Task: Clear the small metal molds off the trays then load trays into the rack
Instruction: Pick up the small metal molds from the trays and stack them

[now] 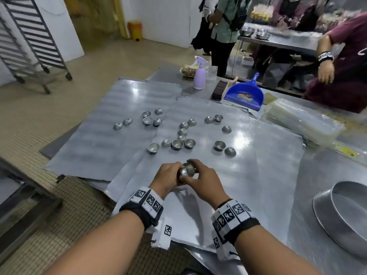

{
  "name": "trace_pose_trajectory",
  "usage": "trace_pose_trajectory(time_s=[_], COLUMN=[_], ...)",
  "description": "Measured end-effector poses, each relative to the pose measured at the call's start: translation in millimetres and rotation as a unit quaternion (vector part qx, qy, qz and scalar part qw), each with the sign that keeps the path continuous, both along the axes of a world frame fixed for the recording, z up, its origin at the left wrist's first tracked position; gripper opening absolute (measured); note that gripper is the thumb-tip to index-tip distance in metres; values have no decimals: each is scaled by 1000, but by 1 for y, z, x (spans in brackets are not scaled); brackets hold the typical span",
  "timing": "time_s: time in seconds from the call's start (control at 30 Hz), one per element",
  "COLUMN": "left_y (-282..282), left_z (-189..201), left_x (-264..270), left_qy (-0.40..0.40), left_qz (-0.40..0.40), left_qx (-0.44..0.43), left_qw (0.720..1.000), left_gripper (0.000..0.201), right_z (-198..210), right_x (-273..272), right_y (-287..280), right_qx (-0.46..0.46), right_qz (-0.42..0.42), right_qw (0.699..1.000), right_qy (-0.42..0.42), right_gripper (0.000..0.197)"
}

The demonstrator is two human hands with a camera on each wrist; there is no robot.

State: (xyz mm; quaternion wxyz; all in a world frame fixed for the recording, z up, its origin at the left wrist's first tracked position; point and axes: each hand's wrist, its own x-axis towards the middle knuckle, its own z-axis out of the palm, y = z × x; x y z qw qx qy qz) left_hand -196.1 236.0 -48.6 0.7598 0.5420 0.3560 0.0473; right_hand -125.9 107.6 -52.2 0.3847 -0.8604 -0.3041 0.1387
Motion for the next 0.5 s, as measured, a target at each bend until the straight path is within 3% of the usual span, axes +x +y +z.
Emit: trace_pose_trajectory(time_s=[0.17,0.37,0.5], left_y=[32,74,87], left_z=[-2,-12,-16], left_x=[-21,-45,-59], left_qy=[-13,51,72], left_qz=[28,91,97], left_qx=[25,105,145], left_qw=[999,989,982], left_gripper=[15,14,15], right_z=[2,9,6], right_x=[-9,3,22], right_y=[27,56,86], right_qx=[10,-32,-71], right_qz=[54,69,76], right_qw=[998,997,995], right_qy=[18,15,0], right_gripper=[72,46,42])
